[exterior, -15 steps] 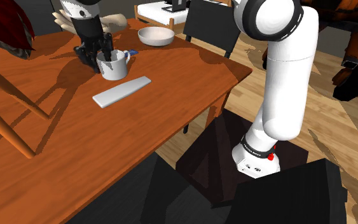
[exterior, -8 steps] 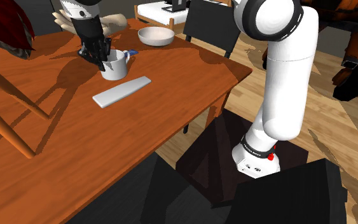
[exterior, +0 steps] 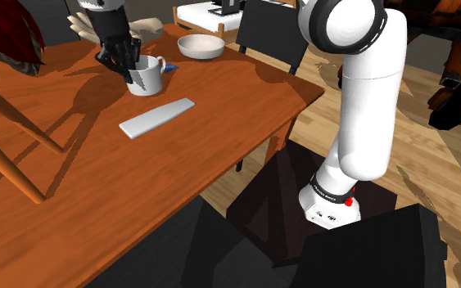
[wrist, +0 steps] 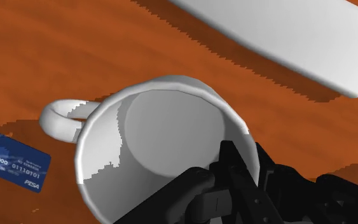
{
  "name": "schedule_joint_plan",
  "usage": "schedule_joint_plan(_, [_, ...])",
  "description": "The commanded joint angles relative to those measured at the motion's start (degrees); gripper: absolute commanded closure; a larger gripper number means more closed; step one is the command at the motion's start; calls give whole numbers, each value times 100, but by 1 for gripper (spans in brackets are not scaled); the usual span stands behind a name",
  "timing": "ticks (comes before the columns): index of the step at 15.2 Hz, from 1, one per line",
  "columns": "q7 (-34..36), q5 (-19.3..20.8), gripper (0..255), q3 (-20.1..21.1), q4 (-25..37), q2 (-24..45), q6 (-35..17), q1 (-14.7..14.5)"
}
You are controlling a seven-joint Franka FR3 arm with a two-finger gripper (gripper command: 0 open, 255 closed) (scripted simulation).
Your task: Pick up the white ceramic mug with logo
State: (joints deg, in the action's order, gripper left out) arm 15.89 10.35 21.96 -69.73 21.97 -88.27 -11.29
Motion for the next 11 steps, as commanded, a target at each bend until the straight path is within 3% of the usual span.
schedule_joint_plan(1, [-14,12,255,0,204,30,176,-22])
schedule_joint_plan(9, [-41,161,255,-13,1452,421,1037,-248])
schedule_joint_plan(11, [-42,164,255,-14,1479,430,1055,-254])
